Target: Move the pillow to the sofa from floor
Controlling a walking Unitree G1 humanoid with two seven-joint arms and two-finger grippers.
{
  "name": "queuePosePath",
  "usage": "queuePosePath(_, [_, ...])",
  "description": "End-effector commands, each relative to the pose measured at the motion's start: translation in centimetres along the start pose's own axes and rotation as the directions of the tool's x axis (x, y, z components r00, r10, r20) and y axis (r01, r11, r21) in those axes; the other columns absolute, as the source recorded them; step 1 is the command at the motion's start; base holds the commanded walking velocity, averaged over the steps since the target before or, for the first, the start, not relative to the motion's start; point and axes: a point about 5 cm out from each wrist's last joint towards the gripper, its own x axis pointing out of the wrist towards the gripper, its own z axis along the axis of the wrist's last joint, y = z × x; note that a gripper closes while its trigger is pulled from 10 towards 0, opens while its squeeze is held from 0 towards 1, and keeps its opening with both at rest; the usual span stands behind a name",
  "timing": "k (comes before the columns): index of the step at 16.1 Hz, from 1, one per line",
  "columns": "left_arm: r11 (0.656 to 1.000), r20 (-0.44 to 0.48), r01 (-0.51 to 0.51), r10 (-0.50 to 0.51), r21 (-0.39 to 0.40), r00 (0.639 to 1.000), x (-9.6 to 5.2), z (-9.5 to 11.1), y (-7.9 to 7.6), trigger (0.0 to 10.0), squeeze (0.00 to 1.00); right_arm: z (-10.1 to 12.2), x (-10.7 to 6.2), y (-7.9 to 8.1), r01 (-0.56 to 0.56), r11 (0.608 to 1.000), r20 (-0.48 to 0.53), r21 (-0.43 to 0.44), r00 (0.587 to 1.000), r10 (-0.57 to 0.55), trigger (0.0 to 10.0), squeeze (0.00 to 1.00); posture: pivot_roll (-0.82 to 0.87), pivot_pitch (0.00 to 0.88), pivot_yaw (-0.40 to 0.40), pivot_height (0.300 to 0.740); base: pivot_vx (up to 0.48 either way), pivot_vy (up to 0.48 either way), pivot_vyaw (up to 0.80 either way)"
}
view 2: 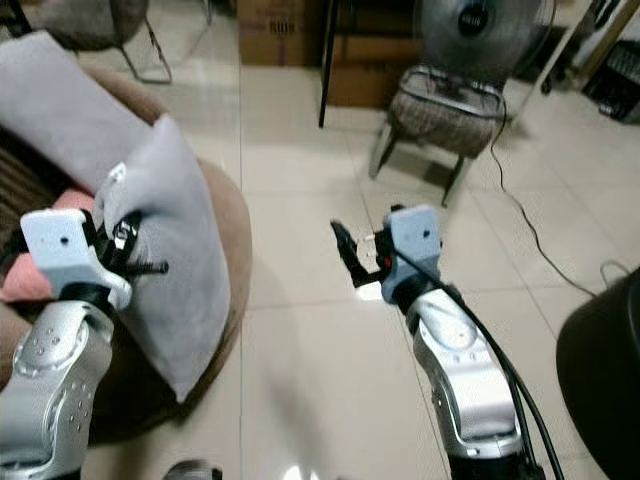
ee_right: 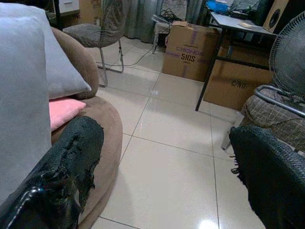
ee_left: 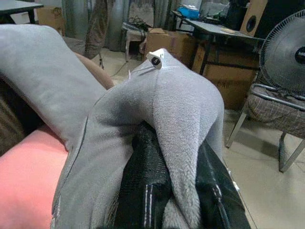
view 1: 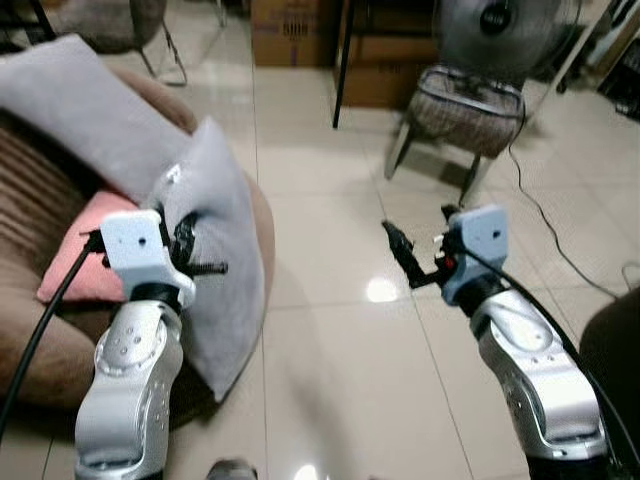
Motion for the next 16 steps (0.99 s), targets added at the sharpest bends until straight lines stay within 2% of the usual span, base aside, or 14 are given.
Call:
queuePosePath(1, [1.0, 0.089, 0.022, -0.023, 0.015, 0.996, -0.4, 1.5, -0.5, 10.0, 0.0, -0.4, -0.1, -0.4, 0.027, 1.0, -0.011, 0.0, 1.0, -0.027, 10.0, 0.0, 0.08, 0.0, -0.071, 0.74, 0.0, 0.0, 0.0])
queuePosePath(3, [0.999, 0.106, 0.006, -0.011, 0.045, 0.994, -0.1, 1.8, -0.4, 10.0, 0.0, -0.3, 0.0, -0.1, 0.006, 1.0, -0.011, 0.013, 1.0, -0.006, 10.0, 0.0, 0.08, 0.0, -0.073, 0.74, 0.0, 0.0, 0.0])
queuePosePath(6, [0.999, 0.133, -0.015, 0.01, 0.037, 0.991, 0.0, 2.1, 0.0, 10.0, 0.0, -0.4, 0.2, 0.3, -0.009, 1.0, -0.013, 0.021, 1.0, 0.009, 10.0, 0.0, 0.08, 0.0, -0.073, 0.74, 0.0, 0.0, 0.0])
queuePosePath(8, [0.999, 0.148, -0.033, 0.027, 0.039, 0.989, 0.1, 2.4, 0.4, 10.0, 0.0, -0.5, 0.3, 0.3, -0.01, 1.0, -0.019, 0.029, 1.0, 0.01, 10.0, 0.0, 0.09, 0.0, -0.077, 0.74, 0.281, 0.0, 0.0])
queuePosePath(10, [0.998, 0.148, -0.034, 0.026, 0.053, 0.989, 0.1, 2.4, 0.5, 10.0, 0.0, -0.4, 0.3, 0.4, -0.033, 0.999, -0.02, 0.001, 0.999, 0.033, 10.0, 0.0, 0.09, 0.0, -0.078, 0.74, 0.319, 0.0, 0.0])
queuePosePath(16, [0.995, 0.145, -0.037, 0.023, 0.092, 0.989, 0.3, 2.4, 0.5, 10.0, 0.0, -0.1, 0.4, 0.6, -0.055, 0.998, -0.018, -0.041, 0.998, 0.055, 10.0, 0.0, 0.09, 0.0, -0.076, 0.74, 0.337, 0.0, 0.76])
